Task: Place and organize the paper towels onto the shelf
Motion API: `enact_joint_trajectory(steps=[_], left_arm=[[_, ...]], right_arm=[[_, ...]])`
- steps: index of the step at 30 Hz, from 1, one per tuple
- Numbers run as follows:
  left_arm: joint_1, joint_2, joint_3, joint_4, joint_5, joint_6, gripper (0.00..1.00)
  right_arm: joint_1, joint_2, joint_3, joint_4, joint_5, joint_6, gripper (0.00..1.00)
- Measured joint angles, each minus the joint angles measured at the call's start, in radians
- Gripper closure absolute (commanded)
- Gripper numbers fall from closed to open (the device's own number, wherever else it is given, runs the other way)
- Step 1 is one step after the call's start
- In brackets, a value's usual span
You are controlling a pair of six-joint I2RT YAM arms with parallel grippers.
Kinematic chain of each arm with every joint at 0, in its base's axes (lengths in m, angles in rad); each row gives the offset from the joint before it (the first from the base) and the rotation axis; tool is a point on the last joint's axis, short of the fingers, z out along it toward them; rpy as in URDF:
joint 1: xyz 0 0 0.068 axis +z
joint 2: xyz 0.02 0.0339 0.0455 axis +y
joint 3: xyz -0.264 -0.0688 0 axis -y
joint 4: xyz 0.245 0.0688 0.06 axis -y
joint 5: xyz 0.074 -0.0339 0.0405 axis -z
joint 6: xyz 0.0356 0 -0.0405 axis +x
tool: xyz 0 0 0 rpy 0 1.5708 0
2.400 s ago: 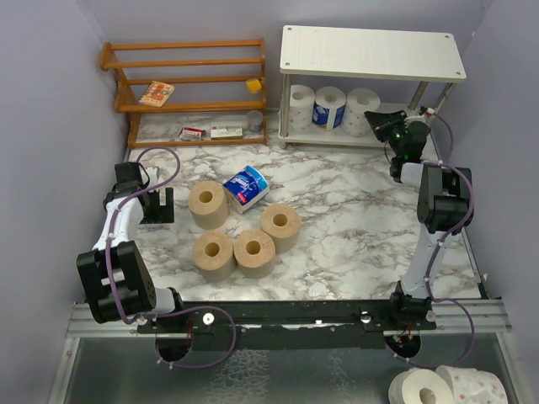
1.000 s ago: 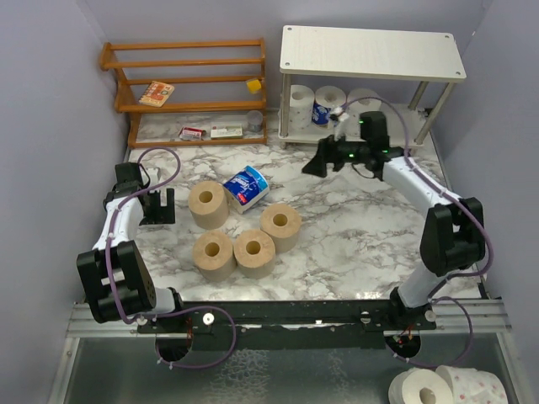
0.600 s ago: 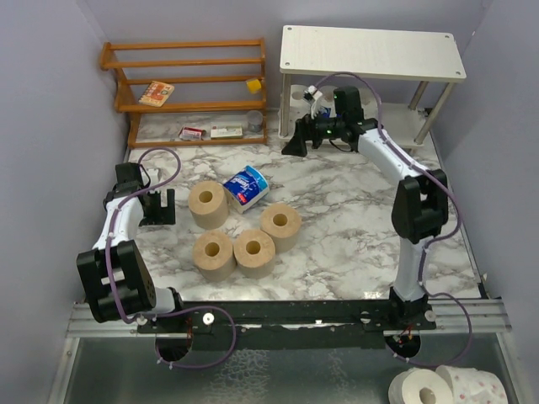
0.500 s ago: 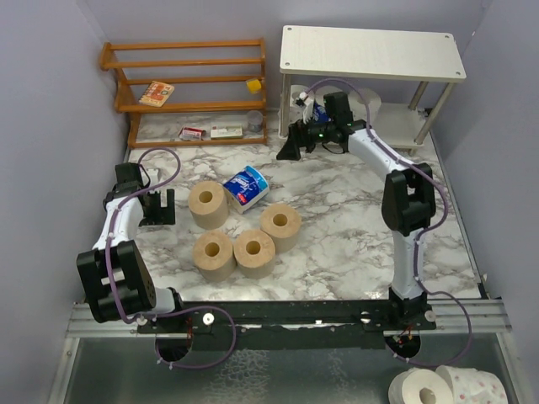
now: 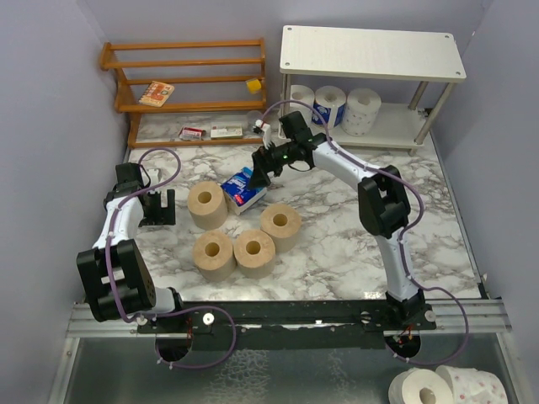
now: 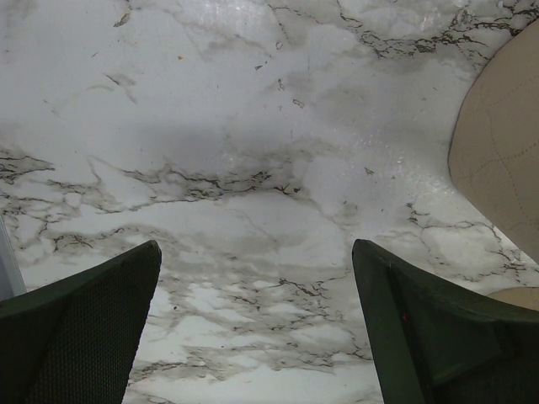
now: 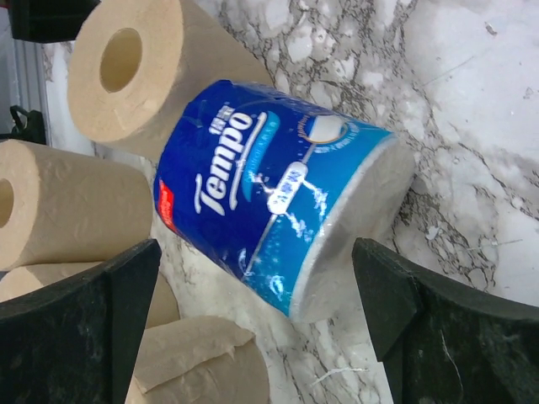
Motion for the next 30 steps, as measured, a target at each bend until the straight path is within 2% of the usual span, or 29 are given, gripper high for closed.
enact_joint_trajectory(steps=[3,9,14,16,18,19,26,30], left_arm=[[0.0,0.0,0.0,0.0,0.0,0.001,0.01],[0.0,0.012,0.0,0.0,0.0,0.003,0.01],[0.0,0.021,0.0,0.0,0.0,0.003,0.01],[0.0,0.021,0.0,0.0,0.0,0.003,0.01],[0.0,0.023,0.0,0.0,0.0,0.003,0.01],[0.0,0.024,0.0,0.0,0.0,0.003,0.01],[0.0,0.039,0.0,0.0,0.0,0.003,0.01],[0.0,0.051,0.0,-0.001,0.0,0.003,0.01]], right_arm=[[-0.009,0.016,0.0,-0.001,0.0,0.0,0.09],[-0.015,0.054,0.0,-0.011,0.005,-0.014,0.35],[-0.014,0.062,0.0,-0.022,-0.006,-0.016,0.49],[-0.014,0.063,0.0,-0.023,-0.01,-0.02,0.67],[-0.014,0.066,0.0,-0.025,-0.021,-0.025,0.96],[-0.014,0.071,0.0,-0.025,-0.036,-0.03,0.99],[-0.016,0.087,0.004,-0.032,-0.105,-0.057,0.99],[-0.016,0.04,-0.073,-0.008,-0.109,-0.09,0.99]])
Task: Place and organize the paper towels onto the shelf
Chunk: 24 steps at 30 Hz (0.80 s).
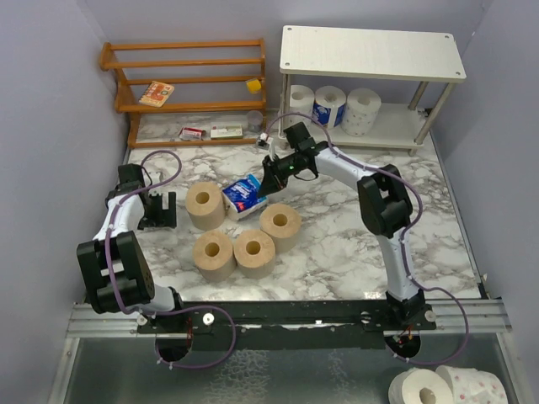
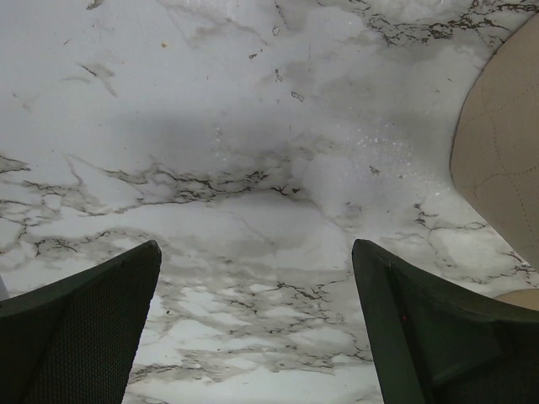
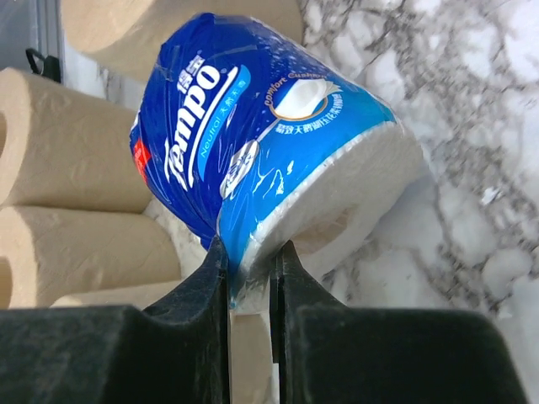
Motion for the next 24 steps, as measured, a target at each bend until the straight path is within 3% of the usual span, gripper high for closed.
enact_joint_trajectory(steps=[5,16,24], left_arm=[[0.0,0.001,0.0,-0.002,0.0,0.0,0.01],[0.0,-0.089,0.0,-0.001,-0.003,0.0,0.01],[0.0,-0.13,0.0,0.002,-0.003,0.0,0.01]], right_arm=[[0.0,-0.18,-0.179,-0.01,0.061,-0.06,0.99],[-0.035,-0.821,-0.467,0.05,0.346,-0.433,0.99],[-0.253,-0.888,-0.685,0.148,0.663,-0.743,0.99]])
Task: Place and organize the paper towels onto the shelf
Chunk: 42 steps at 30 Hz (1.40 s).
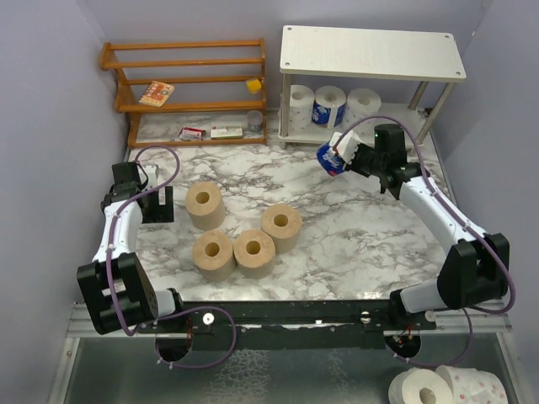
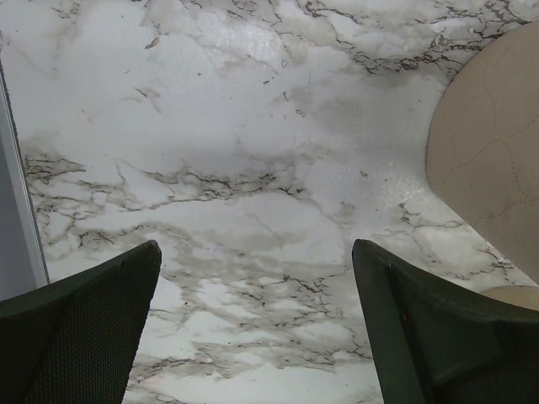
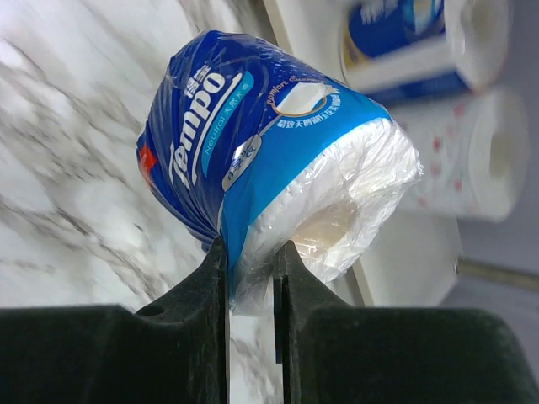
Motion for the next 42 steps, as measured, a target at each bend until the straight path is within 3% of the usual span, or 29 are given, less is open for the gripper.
enact_joint_trajectory(steps=[5,10,27,42], left_arm=[[0.0,0.0,0.0,0.0,-0.001,0.0,0.01],[0.0,0.0,0.0,0.0,-0.003,0.0,0.01],[0.0,0.035,0.0,0.005,-0.016,0.0,0.01],[0.0,0.035,0.0,0.007,-0.016,0.0,0.01]], right_arm=[[-0.155,0.06,0.01,0.002,0.068,-0.105,0.99],[-0.253,0.122,0.127,0.026,0.098,-0.174,0.99],[-0.306,0.283,0.203,0.071,0.249,-0.398,0.99],[-0.316,0.462,0.425,0.076,0.394,-0.477,0.99]])
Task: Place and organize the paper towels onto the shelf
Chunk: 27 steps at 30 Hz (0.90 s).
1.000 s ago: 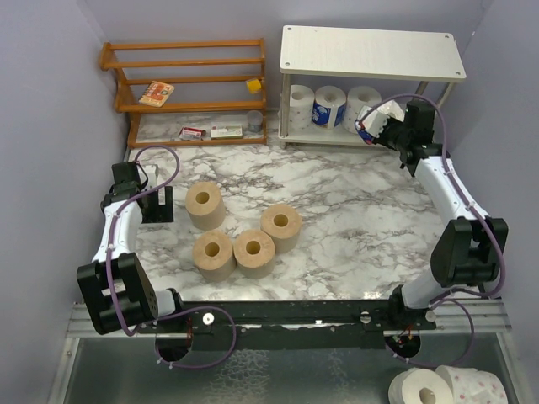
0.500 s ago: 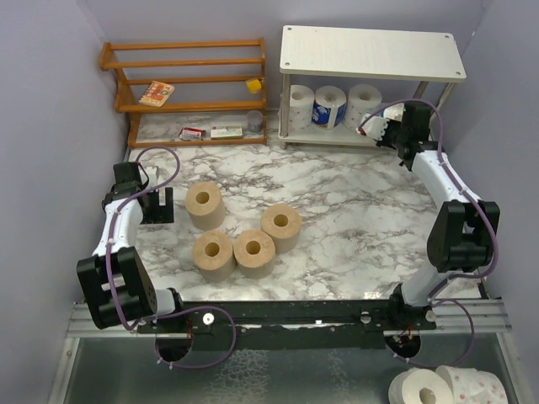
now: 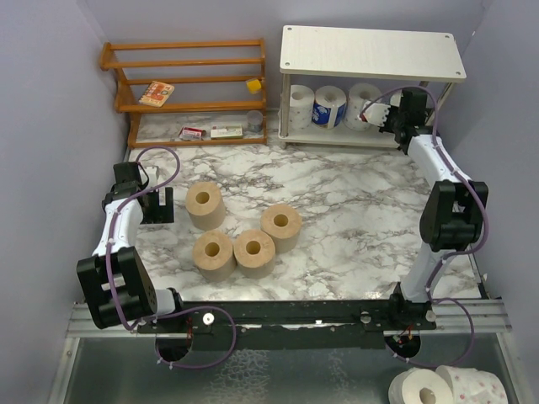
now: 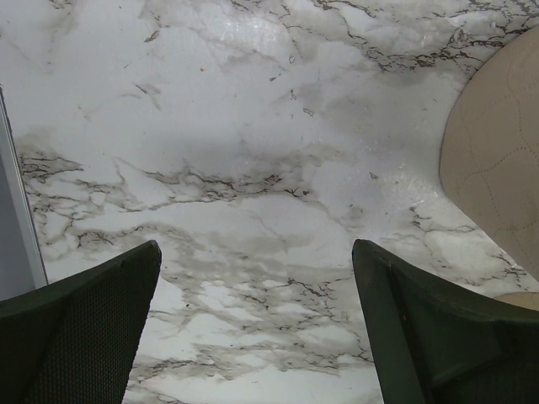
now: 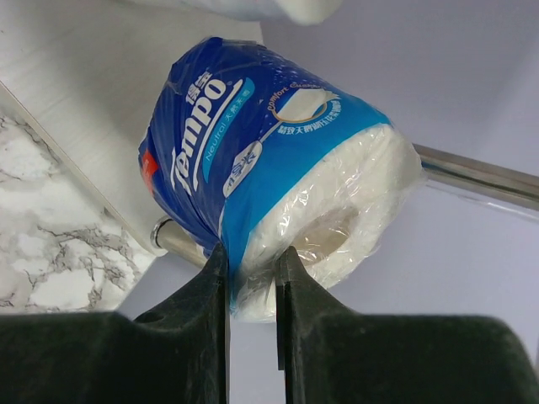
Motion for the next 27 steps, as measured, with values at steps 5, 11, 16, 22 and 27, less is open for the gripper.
enact_joint_trajectory(steps=[5,11,16,22,27], left_arm=[[0.0,0.0,0.0,0.0,0.0,0.0,0.01],[0.0,0.0,0.0,0.0,0.0,0.0,0.01],[0.0,0.0,0.0,0.0,0.0,0.0,0.01],[0.0,0.0,0.0,0.0,0.0,0.0,0.01],[0.0,-0.004,0.0,0.0,0.0,0.0,0.01]], right_arm=[[-0.003,0.043,0.007,0.001,0.034,0.0,0.99],[-0.003,0.056,0.007,0.012,0.054,-0.004,0.99],[-0.003,0.059,0.007,0.055,0.082,-0.023,0.89],[-0.003,0.06,0.002,0.119,0.108,-0.028,0.68],[-0.003,0.057,-0.029,0.15,0.111,-0.016,0.59]])
